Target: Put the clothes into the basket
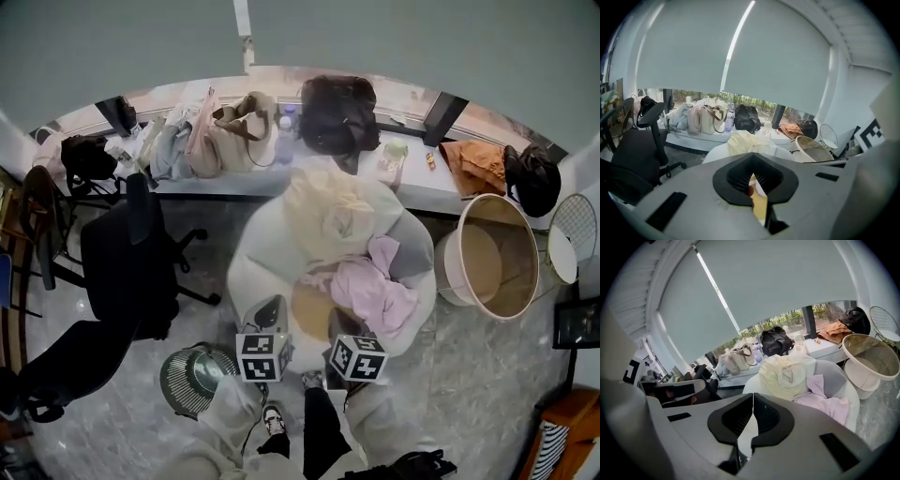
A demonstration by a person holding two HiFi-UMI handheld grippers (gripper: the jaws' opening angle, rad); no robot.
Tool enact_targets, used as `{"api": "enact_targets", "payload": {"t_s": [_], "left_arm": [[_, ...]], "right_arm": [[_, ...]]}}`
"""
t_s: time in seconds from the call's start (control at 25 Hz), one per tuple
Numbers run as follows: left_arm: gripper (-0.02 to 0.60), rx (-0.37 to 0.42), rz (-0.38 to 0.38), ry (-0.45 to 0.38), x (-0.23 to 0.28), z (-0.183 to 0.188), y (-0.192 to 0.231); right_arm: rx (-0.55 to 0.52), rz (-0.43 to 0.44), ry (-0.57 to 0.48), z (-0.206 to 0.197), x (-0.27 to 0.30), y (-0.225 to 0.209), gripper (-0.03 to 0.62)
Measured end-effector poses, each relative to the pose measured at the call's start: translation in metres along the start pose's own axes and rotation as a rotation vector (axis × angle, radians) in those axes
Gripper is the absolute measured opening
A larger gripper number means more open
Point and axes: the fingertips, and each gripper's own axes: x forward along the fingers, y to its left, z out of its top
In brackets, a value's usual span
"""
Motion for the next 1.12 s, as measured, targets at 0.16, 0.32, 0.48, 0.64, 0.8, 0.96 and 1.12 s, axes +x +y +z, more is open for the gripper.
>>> {"api": "enact_targets", "payload": {"t_s": [0.16,0.32,0.48,0.64,0.8,0.96,1.12], "left_arm": [[0.003,-0.008,0.016,0.013,0.053,-0.02,0.017],[0.003,-0.023,0.039,0.021,0.102,-0.046,0.041],[0.003,-0.039,0.075,0.044,0.143,-0.07,0.065],[0.003,-0.074,0.095,0.057,0.166,-0.083,0.074],[0.003,-0.071,0.085,0.051,0.186,-0.087,0.076],[0.003,-0.076,0.079,0.05,0.201,-0.092,0.076],[0.003,-0.039,0.081,0.06,0.22,-0.101,0.079]], "right_arm": [[0.003,0.016,0.032,-0.015,0.057,-0.025,0.025],[0.0,0.036,0.059,-0.036,0.11,-0.049,0.025],[-0.005,0.045,0.083,-0.05,0.152,-0.069,0.025],[-0.038,0.05,0.095,-0.054,0.178,-0.08,0.025],[-0.084,0.073,0.074,-0.048,0.21,-0.083,0.025],[-0.122,0.099,0.054,-0.04,0.248,-0.089,0.025],[-0.132,0.1,0.04,-0.034,0.285,-0.097,0.025]]}}
